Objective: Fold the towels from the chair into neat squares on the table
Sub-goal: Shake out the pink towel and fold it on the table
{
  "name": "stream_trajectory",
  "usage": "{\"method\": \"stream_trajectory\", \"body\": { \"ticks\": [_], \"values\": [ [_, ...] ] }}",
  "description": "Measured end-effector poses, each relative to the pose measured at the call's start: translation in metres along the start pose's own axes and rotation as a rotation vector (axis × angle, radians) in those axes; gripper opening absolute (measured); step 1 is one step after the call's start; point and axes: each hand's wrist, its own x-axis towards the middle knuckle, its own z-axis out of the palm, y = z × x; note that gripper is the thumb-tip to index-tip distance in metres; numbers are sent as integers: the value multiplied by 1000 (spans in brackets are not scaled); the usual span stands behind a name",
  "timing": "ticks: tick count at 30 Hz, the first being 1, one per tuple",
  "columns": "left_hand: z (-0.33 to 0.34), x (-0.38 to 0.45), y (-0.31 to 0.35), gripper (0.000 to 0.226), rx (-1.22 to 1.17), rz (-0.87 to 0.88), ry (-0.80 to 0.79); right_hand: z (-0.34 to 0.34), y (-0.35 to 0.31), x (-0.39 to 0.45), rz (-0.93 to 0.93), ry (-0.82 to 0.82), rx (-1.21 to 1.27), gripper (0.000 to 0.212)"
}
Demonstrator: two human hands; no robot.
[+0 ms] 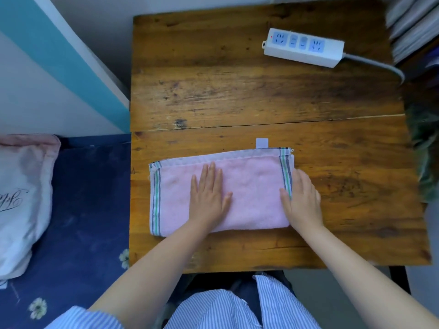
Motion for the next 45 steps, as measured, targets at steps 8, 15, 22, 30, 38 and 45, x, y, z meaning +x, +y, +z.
{"method": "stream_trajectory", "body": {
  "ticks": [8, 15, 22, 30, 38, 45],
  "values": [
    [10, 18, 10, 85, 6, -52, -45, 1, -11, -1, 235, -107, 241, 59],
    [12, 17, 12, 78, 18, -59, -49, 1, -16, 6, 416, -45, 399, 26],
    [-5, 4, -8, 63, 20, -51, -98, -37, -38, -2, 248, -79, 500, 14],
    [-9, -71, -79, 60, -87, -327, 48, -57, -129, -12, -62, -50, 563, 32],
    [8, -140, -124, 54, -464, -739, 218, 22, -229, -28, -326, -231, 387, 27],
    [11, -141, -126, 39, -601, -843, 342, 40, -190, -48, -610, -370, 17, 43]
  ]
}}
